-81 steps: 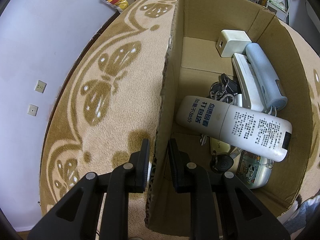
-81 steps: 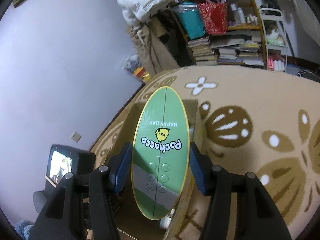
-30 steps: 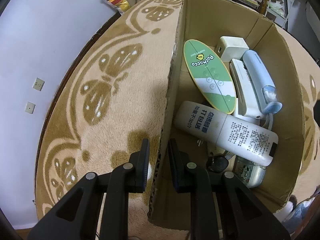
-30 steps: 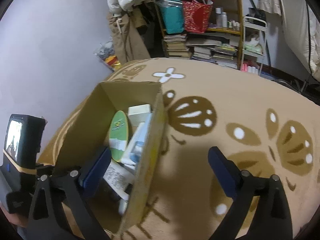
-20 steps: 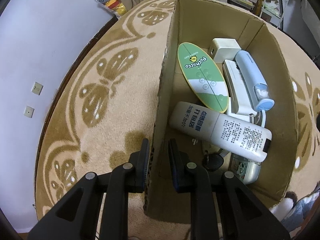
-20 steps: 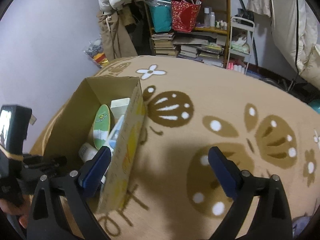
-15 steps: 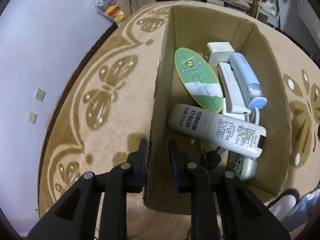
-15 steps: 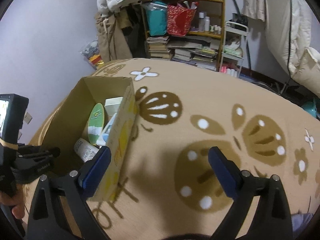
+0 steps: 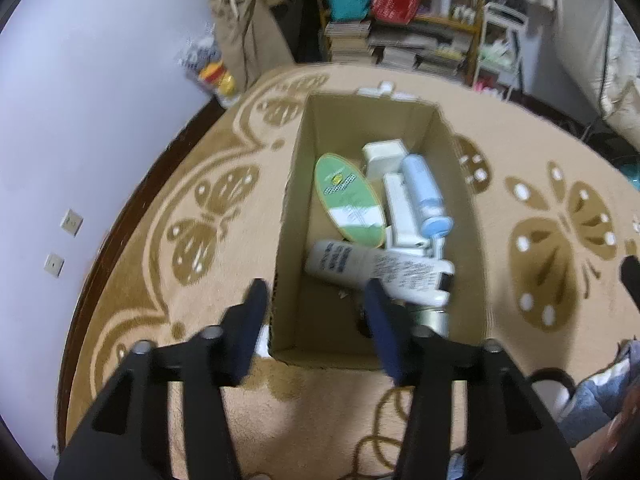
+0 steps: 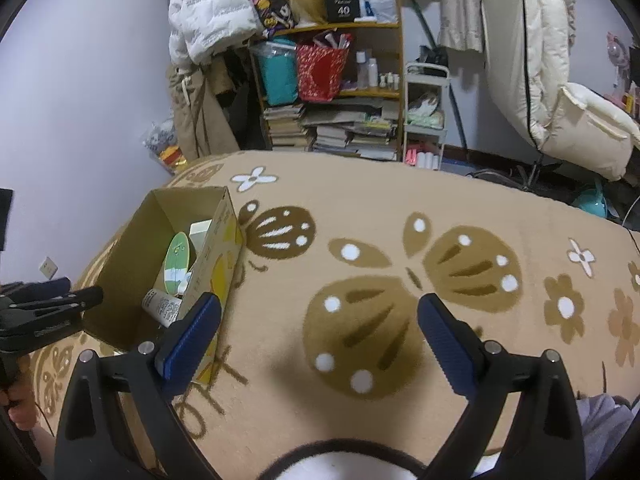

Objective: Organize rigid objects

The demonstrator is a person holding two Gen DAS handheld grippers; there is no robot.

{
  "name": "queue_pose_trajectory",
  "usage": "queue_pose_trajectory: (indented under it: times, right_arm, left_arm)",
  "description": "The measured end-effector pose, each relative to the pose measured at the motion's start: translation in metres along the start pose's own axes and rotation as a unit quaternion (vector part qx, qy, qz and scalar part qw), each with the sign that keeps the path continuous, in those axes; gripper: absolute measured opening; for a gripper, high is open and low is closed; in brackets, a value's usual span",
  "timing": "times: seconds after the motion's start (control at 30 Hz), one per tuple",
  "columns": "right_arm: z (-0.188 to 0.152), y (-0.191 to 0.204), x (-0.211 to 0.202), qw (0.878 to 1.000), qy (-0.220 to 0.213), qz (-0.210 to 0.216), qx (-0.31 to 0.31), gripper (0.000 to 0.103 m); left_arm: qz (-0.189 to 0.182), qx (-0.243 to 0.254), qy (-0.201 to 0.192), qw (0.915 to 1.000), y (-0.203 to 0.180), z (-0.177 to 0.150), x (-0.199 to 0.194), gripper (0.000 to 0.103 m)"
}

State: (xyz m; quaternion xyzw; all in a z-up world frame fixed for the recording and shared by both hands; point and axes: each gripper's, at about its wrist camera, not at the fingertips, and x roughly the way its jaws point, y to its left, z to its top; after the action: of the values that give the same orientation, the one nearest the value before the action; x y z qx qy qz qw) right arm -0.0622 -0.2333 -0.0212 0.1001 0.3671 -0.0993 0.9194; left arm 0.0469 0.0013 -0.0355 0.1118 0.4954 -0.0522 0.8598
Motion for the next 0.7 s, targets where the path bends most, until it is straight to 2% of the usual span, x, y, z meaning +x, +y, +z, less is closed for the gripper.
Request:
queue_pose_trajectory:
  times: [0.13, 0.17, 0.33, 0.47, 0.7]
  right_arm:
    - [-0.001, -0.004, -0.013, 1.0, -0.016, 0.004, 0.006, 0.103]
    - [-0.001, -0.004, -0.017, 1.0, -0.021, 0.005, 0.005, 0.103]
    - [-0.005, -0.004, -0.029, 0.999, -0.034, 0.011, 0.002, 0.103]
    - [-0.01, -0.003, -0.04, 0.998, -0.052, 0.019, 0.0, 0.103]
    - [-0.016, -0.003, -0.054, 0.997, -0.074, 0.036, 0.003, 0.103]
  left_arm:
    - [-0.003, 0.01, -0.037, 0.9993, -0.005, -0.004, -0.026, 0.075]
    - [-0.003, 0.01, -0.041, 0.9991, -0.006, -0.005, -0.03, 0.077]
    - [-0.007, 0.005, -0.058, 0.9983, -0.005, -0.011, -0.047, 0.085]
    - [0.002, 0.007, -0.081, 0.9967, -0.005, -0.018, -0.061, 0.096]
    - [0.002, 0.004, -0.111, 0.9938, -0.005, -0.033, -0.082, 0.1]
